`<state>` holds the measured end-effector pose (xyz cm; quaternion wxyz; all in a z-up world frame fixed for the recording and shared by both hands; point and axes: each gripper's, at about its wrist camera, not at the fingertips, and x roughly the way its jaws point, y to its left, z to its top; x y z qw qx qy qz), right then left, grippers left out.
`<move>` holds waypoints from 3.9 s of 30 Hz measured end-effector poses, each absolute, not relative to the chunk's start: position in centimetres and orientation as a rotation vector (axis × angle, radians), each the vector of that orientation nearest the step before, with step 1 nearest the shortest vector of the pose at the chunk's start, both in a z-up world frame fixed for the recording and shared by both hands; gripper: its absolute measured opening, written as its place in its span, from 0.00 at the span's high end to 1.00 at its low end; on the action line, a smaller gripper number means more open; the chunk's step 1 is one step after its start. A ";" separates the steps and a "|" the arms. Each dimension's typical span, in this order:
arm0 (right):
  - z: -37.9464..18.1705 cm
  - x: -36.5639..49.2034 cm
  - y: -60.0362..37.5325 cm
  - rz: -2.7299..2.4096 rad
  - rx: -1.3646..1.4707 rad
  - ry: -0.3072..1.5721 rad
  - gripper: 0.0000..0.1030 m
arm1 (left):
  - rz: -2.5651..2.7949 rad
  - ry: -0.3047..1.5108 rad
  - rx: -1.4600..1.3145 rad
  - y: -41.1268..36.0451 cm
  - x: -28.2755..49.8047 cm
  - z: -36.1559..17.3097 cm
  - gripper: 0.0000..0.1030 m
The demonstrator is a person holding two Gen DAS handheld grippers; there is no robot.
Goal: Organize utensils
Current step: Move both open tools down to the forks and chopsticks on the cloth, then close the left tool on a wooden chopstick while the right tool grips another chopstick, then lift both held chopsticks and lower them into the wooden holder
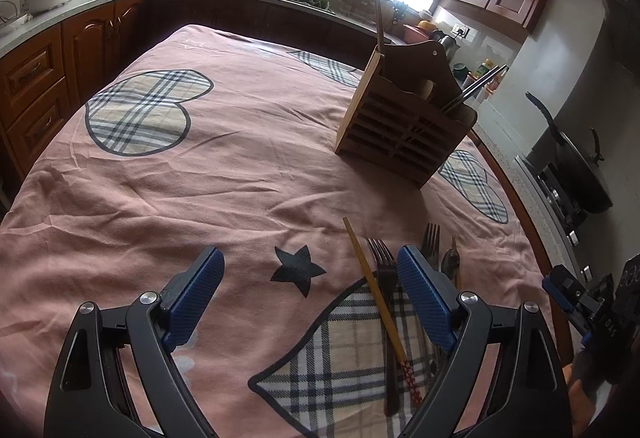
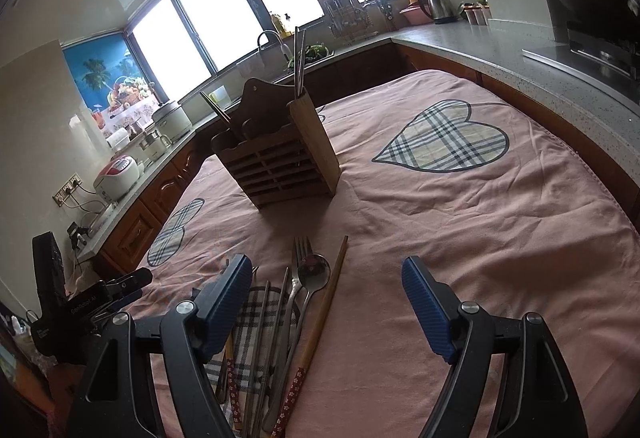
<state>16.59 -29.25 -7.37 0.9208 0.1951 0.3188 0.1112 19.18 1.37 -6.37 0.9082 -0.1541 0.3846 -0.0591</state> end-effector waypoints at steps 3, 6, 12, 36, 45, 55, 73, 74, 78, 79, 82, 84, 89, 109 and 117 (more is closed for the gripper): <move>-7.5 16.8 -28.9 0.235 0.394 0.663 0.23 | -0.122 0.799 -0.322 1.4 19.3 -6.6 0.13; -7.7 17.1 -28.6 0.240 0.389 0.676 0.23 | -0.120 0.808 -0.320 1.4 19.5 -6.8 0.13; -8.6 18.2 -28.0 0.229 0.369 0.729 0.23 | -0.125 0.841 -0.317 1.1 20.4 -7.5 0.13; -12.3 26.7 -26.8 0.264 0.323 0.935 0.52 | -0.241 1.071 -0.238 -2.9 28.6 -10.8 0.46; -13.8 29.2 -25.2 0.253 0.221 1.000 0.66 | -0.225 1.078 -0.118 -4.8 29.6 -11.5 0.63; -13.9 29.5 -25.5 0.226 0.195 0.999 0.93 | -0.268 1.077 -0.104 -5.1 30.3 -11.6 0.96; -8.6 26.3 -26.8 0.314 0.325 0.885 0.95 | -0.325 0.945 -0.226 -2.0 26.1 -5.5 0.96; -8.2 26.1 -26.8 0.316 0.324 0.874 0.95 | -0.326 0.936 -0.229 -1.8 25.9 -5.2 0.96; -6.4 25.1 -26.8 0.326 0.323 0.831 0.95 | -0.331 0.891 -0.242 -1.2 24.6 -3.5 0.96; -6.0 24.9 -26.9 0.329 0.323 0.820 0.95 | -0.333 0.880 -0.245 -1.0 24.3 -3.1 0.96; -4.8 24.2 -26.9 0.334 0.320 0.789 0.95 | -0.335 0.841 -0.247 -0.4 23.1 -1.6 0.96; -4.2 23.8 -26.8 0.336 0.317 0.771 0.95 | -0.337 0.817 -0.245 -0.2 22.4 -0.8 0.96; -2.6 22.5 -26.7 0.346 0.308 0.728 0.95 | -0.342 0.759 -0.240 0.3 20.4 0.9 0.96; 1.6 18.8 -26.7 0.345 0.288 0.574 0.95 | -0.322 0.546 -0.299 2.6 16.1 5.0 0.96; 3.1 18.3 -27.3 0.325 0.302 0.495 0.95 | -0.302 0.491 -0.366 4.0 16.6 5.5 0.96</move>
